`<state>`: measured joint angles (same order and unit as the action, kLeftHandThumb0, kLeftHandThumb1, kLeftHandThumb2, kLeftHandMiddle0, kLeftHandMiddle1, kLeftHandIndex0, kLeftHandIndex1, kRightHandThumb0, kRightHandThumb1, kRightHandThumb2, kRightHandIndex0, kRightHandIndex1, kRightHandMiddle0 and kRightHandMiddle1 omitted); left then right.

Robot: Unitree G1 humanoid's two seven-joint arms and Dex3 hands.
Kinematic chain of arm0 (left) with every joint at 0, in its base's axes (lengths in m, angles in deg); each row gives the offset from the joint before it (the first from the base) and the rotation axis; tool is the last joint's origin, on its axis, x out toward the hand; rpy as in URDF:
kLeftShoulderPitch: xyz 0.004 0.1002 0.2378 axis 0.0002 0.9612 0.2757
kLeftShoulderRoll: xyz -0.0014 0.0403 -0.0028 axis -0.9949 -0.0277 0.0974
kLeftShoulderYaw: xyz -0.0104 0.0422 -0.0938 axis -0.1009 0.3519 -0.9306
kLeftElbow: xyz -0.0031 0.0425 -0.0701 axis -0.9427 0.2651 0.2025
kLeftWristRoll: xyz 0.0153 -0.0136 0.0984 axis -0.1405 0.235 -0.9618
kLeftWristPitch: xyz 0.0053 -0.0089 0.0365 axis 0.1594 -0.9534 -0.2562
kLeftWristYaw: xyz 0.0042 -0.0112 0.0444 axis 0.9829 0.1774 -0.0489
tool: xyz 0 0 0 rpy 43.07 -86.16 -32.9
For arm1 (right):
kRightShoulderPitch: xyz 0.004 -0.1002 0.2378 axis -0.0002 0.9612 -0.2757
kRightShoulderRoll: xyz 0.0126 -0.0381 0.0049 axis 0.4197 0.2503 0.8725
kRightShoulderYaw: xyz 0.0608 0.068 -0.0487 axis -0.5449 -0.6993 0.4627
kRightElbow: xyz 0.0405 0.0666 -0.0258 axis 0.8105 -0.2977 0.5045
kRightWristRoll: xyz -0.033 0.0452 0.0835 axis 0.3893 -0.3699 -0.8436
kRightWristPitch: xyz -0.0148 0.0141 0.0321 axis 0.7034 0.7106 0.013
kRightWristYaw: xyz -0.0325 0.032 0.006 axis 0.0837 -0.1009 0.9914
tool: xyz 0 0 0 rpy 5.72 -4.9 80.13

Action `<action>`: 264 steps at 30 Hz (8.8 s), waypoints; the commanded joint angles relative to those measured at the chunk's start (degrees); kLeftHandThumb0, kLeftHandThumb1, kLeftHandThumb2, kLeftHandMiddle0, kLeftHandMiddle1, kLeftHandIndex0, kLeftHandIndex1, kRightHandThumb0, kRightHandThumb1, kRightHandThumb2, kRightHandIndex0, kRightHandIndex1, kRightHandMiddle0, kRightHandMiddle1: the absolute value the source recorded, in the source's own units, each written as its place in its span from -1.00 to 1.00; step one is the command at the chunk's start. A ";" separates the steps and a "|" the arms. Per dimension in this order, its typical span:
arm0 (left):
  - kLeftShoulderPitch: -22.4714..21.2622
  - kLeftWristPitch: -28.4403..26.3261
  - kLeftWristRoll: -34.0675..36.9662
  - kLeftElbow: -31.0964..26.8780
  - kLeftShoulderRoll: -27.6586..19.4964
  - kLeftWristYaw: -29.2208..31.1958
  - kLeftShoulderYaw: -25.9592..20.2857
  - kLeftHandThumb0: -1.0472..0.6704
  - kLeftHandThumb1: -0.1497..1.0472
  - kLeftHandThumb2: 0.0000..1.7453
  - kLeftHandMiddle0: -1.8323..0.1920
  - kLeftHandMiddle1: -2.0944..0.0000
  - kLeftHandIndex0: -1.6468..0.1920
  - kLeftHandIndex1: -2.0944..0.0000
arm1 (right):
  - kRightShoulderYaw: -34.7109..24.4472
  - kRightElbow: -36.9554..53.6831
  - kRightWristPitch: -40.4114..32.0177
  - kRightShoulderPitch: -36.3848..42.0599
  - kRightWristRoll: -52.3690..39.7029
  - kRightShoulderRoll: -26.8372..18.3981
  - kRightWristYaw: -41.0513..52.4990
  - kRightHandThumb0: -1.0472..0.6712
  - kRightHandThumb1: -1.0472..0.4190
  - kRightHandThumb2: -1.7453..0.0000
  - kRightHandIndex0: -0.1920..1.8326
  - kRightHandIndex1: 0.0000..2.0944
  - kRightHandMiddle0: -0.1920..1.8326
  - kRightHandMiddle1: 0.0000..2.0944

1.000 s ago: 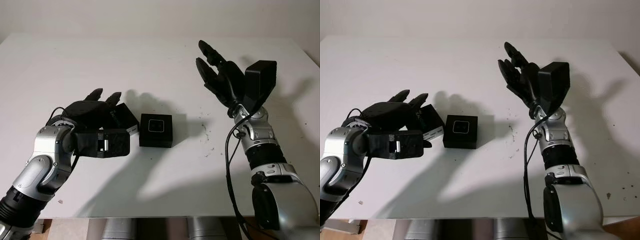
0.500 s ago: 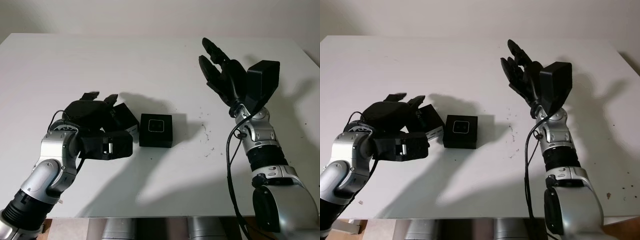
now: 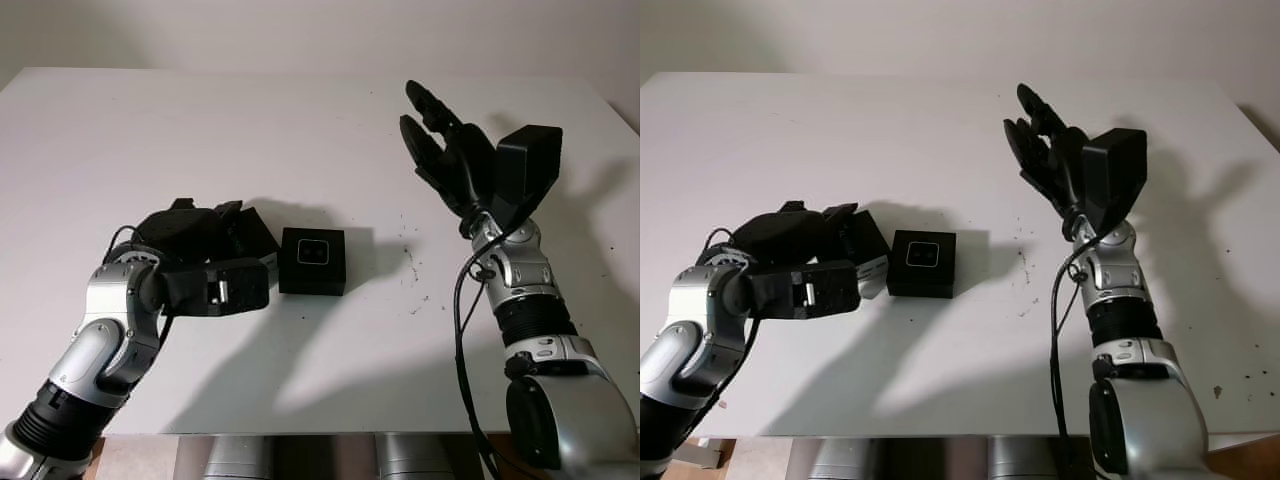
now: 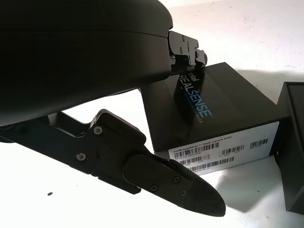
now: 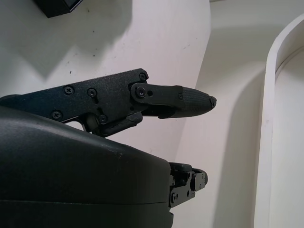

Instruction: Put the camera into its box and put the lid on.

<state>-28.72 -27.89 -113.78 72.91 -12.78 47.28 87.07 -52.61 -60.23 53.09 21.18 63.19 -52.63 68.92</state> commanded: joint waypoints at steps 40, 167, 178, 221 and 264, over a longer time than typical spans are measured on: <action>-7.53 2.91 27.35 7.02 -1.28 -13.04 -15.98 0.11 0.80 -0.95 0.31 -0.38 0.35 -0.27 | -0.38 5.45 -1.73 3.38 -2.12 0.65 -0.06 -0.38 -1.00 0.48 -0.76 -0.96 -0.71 -0.95; -20.55 -36.53 37.84 2.21 11.77 -3.70 8.12 -0.06 0.80 -0.94 0.55 -0.59 0.39 -0.39 | -1.09 7.92 3.51 6.34 -5.51 9.08 -2.90 -0.57 -1.00 0.41 -1.00 -1.00 -1.00 -1.00; -22.28 -28.02 36.87 -3.74 0.57 7.23 19.16 -0.77 1.00 -0.80 0.98 0.90 1.00 0.97 | -1.34 6.04 4.02 5.17 -5.90 9.25 -2.46 -0.58 -1.00 0.42 -1.00 -1.00 -1.00 -1.00; -3.11 -7.02 14.98 -6.64 -0.35 1.48 4.16 -0.76 1.00 -0.19 1.00 1.00 1.00 1.00 | -1.30 6.26 3.67 5.03 -5.36 7.44 -1.14 -0.55 -1.00 0.41 -1.00 -1.00 -1.00 -1.00; -5.29 26.59 58.09 19.19 21.06 -28.96 -31.46 -0.73 1.00 -0.19 1.00 1.00 1.00 1.00 | -0.83 9.54 2.59 4.42 -5.61 7.91 -1.82 -0.56 -1.00 0.35 -1.00 -1.00 -1.00 -1.00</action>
<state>-33.50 -2.14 -56.00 91.47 9.22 18.14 55.63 -53.44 -52.00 56.08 26.49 57.51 -44.71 67.23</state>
